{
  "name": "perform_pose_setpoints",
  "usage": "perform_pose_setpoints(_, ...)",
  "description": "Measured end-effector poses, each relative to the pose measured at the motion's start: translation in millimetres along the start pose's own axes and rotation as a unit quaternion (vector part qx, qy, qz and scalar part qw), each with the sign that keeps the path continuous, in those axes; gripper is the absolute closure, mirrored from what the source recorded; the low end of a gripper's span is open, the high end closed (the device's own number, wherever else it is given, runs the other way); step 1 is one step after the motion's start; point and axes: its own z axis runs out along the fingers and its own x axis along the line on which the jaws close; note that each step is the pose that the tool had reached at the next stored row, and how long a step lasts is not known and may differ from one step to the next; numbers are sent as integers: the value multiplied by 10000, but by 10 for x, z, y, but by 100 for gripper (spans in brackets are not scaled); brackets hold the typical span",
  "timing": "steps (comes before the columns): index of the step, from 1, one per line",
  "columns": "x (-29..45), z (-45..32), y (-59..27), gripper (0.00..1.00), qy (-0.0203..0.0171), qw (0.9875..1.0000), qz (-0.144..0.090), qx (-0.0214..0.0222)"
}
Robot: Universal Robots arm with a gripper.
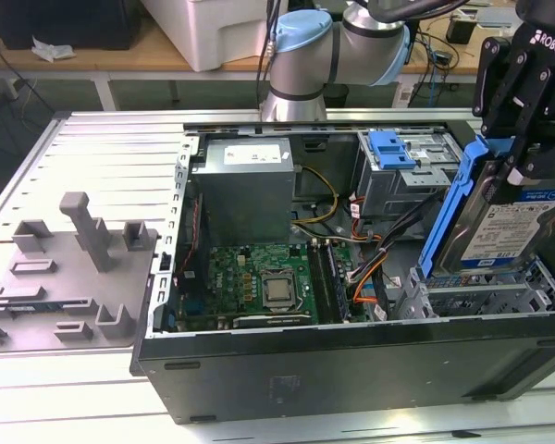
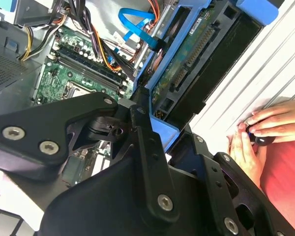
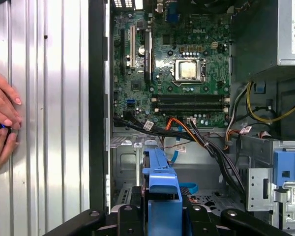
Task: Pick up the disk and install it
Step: 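Insert the disk into the insertion slot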
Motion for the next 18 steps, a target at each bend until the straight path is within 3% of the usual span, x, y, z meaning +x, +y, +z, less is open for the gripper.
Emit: perform_pose_setpoints(18,0,27,0,64,2,10000,-27,1)
